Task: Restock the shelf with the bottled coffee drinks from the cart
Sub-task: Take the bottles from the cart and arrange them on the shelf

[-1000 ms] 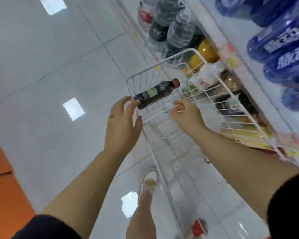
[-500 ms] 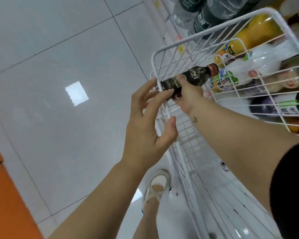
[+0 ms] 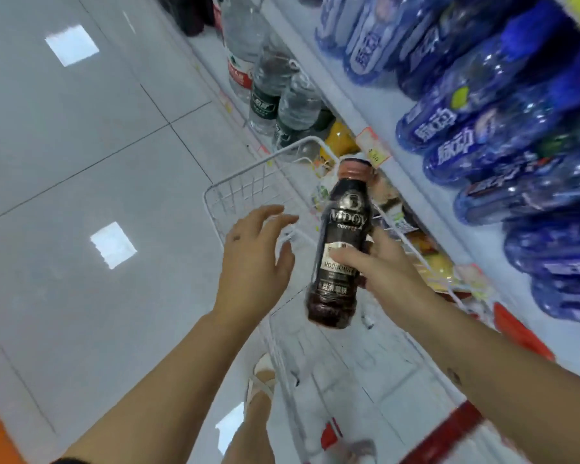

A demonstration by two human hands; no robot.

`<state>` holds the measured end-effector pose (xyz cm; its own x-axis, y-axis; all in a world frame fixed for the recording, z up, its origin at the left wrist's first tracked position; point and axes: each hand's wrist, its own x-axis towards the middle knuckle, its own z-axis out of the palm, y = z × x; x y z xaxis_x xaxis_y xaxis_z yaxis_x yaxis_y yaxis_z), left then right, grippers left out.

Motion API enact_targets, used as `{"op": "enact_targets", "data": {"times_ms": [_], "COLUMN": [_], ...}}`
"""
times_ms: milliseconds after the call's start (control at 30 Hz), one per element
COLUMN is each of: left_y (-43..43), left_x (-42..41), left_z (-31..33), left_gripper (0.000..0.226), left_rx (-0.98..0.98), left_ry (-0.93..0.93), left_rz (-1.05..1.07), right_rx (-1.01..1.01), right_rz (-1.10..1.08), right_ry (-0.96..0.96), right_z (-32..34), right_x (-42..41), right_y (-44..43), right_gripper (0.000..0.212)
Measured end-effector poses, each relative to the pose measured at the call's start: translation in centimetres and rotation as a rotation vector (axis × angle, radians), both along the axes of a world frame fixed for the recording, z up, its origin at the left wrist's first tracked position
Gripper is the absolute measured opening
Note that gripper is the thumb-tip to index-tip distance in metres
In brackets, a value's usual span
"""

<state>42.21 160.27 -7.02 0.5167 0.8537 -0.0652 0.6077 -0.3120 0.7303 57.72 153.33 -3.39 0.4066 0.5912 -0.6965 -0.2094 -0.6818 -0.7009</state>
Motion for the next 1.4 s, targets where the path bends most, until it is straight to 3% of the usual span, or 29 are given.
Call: {"op": "enact_targets", "data": {"times_ms": [267,400,500,767,967,1133,1400], "left_y": [-10.3,-17.7,-24.0,-39.5,-46.4,-50.0,-52.2], "left_x": [8.9,12.8,16.0,22.4,25.0,26.8,30.5], "left_z": [18.0,23.3,26.8,36.3,43.6,47.9,50.1], "left_gripper": [0.028,0.048,0.055,0.05,0.05,0.059,0.05], "left_rx": [-0.472,-0.589,-0.591,-0.494,-0.212,-0.022,0.123], "left_ry": [-0.595,-0.729,-0.759,-0.92,-0.919,-0.869,-0.761], "left_rz": [-0.147,-0.404,-0.535,-0.826,-1.053,-1.184,-1.323], "right_rx": [0.328,0.472,0.544,0.636,0.666,0.755,0.827], "right_rz": [-0.156,-0.215,-0.237,-0.337,-0.379,-0.519,-0.751], "right_ry": [-0.12,-0.243,-0.334,-0.624,-0.883,-1.024,-1.155], "right_z": [17.0,23.7,28.3,37.9,45.1,47.9,48.1], "right_x": [5.0,7.6,9.4,12.9,12.9,12.3,13.6], "right_y": [-11.9,-20.7,-28.5,-46.7,-56.0,-60.0,-61.6], "right_gripper": [0.067,0.055,0.06,0.058,0.037,0.045,0.051]}}
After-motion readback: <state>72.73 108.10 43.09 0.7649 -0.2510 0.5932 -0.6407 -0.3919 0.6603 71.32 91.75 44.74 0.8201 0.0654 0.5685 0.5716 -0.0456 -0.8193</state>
